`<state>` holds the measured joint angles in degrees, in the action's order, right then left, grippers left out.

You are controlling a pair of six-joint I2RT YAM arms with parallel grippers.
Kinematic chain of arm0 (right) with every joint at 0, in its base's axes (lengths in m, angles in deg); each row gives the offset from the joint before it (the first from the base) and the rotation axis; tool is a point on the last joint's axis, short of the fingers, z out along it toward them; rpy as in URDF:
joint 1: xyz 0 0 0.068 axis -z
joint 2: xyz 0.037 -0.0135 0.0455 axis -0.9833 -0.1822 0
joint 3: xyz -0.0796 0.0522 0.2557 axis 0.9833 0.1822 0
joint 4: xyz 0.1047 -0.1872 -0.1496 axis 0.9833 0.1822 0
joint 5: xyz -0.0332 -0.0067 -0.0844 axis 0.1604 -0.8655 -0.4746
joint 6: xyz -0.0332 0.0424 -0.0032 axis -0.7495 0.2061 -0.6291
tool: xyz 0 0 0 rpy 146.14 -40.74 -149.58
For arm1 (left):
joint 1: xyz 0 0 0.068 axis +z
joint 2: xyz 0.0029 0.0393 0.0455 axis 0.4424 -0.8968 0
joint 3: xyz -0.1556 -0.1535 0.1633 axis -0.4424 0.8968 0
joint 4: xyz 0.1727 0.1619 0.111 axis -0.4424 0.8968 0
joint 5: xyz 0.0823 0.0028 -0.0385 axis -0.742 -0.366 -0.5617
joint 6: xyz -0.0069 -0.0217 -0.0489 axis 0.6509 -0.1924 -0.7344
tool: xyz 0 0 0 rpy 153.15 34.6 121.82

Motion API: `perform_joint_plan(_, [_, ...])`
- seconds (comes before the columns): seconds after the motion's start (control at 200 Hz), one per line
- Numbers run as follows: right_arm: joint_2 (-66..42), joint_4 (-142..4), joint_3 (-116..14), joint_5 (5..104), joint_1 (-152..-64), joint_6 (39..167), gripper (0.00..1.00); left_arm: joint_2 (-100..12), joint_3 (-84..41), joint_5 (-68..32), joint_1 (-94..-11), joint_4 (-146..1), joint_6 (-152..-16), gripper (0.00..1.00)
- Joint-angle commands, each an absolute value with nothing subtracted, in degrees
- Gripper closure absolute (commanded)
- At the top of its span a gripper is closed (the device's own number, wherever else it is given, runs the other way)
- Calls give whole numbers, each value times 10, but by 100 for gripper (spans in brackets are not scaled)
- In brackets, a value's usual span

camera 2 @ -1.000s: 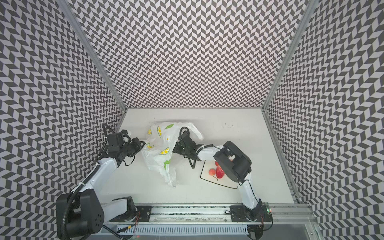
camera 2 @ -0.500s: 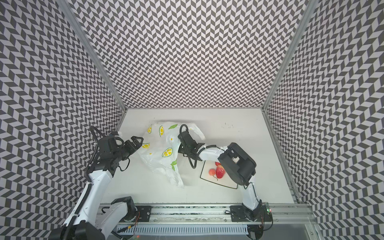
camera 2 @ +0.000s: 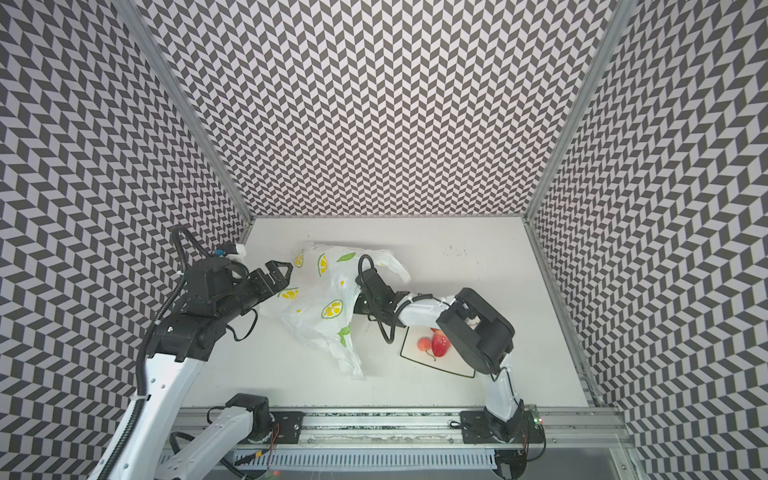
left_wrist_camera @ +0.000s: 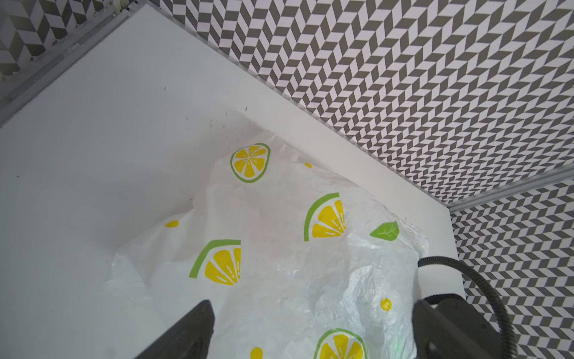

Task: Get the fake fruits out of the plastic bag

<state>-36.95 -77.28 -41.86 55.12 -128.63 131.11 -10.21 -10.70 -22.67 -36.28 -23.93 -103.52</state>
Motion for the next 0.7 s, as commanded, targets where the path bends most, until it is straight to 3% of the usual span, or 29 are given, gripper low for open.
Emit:
perform_joint_plan(0.0, [-345, -795, -414, 555, -1289, 1297, 33, -106, -141, -254, -407, -148, -1066, 1])
perform_joint_plan(0.426, [-343, -817, -394, 566, -1290, 1322, 34, -129, -142, -199, -605, -114, -1156, 0])
perform_joint_plan(0.696, [-337, -883, -385, 627, -1295, 1360, 37, -206, -144, -350, -764, -83, -1167, 0])
